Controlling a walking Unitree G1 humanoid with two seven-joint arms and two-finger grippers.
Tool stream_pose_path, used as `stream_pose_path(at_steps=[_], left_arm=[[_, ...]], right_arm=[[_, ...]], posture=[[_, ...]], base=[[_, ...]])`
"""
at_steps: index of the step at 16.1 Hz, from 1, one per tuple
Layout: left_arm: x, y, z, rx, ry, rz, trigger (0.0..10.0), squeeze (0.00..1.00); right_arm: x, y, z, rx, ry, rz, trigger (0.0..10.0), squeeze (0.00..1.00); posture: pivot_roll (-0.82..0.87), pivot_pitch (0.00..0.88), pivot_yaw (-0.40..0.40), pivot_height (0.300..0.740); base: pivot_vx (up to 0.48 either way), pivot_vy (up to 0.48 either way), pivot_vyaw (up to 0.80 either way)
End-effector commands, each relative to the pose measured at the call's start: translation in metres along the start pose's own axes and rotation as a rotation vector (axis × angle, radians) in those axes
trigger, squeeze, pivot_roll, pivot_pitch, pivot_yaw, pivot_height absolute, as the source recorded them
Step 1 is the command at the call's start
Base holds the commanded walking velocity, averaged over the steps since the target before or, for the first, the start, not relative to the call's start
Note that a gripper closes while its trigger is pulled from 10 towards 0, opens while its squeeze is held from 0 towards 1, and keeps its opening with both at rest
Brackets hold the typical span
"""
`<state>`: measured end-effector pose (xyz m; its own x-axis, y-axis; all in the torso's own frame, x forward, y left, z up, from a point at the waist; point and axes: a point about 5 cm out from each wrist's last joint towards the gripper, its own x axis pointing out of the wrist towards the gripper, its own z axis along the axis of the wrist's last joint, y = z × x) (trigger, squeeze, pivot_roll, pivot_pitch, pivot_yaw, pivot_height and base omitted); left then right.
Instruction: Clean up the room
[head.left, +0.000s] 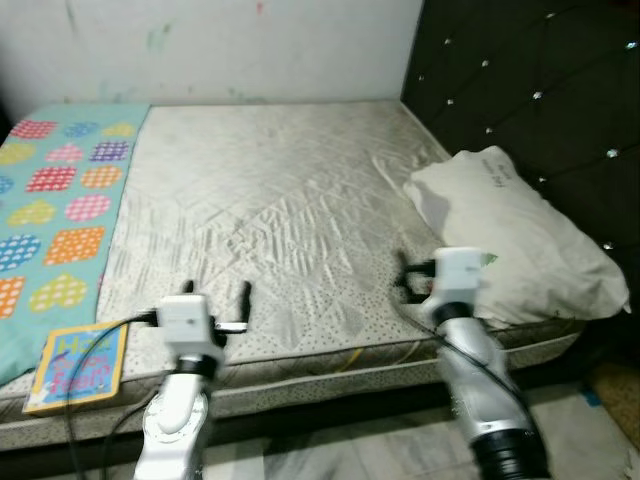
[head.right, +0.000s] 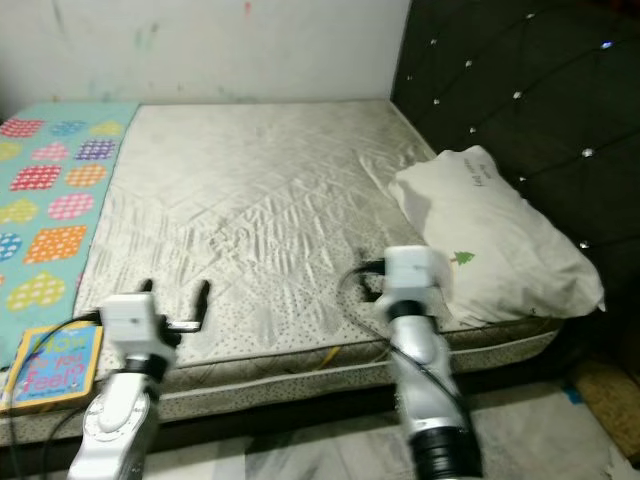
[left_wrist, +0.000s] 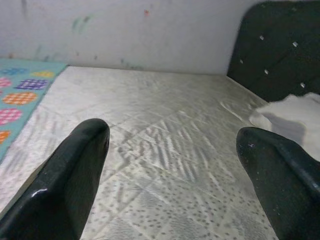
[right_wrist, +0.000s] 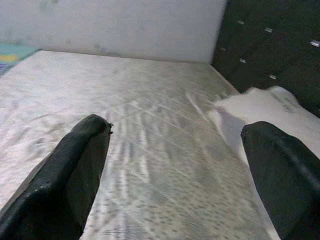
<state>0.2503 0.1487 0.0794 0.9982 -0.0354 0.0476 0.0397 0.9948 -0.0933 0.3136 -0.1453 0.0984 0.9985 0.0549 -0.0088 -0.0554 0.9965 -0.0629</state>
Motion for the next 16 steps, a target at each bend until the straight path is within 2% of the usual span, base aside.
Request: stream_pose_path(at_steps=[1, 3, 16], left_arm=[[0.0007, -0.0075, 0.0025, -0.017, -0.01, -0.035, 10.0, 0.0], [0.0005, -0.0079, 0.0028, -0.022, -0.011, -0.041, 10.0, 0.0], [0.0001, -0.0103, 0.0027, -0.037, -0.009, -0.071, 10.0, 0.0]], right_arm=[[0.0008, -0.0076, 0.0031, -0.014, -0.013, -0.013, 10.0, 0.0], [0.0009, -0.0073, 0.0029, -0.014, -0.012, -0.012, 10.0, 0.0], [0.0015, -0.0054, 0.0028, -0.011, -0.016, -0.008, 10.0, 0.0]], posture=[[0.05, 0.0, -0.014, 0.74], [0.05, 0.0, -0.014, 0.74], [0.05, 0.0, -0.01, 0.74]], base=[[0.0, 0.0, 0.52], [0.0, 0.0, 0.59], [0.273, 0.0, 0.0]])
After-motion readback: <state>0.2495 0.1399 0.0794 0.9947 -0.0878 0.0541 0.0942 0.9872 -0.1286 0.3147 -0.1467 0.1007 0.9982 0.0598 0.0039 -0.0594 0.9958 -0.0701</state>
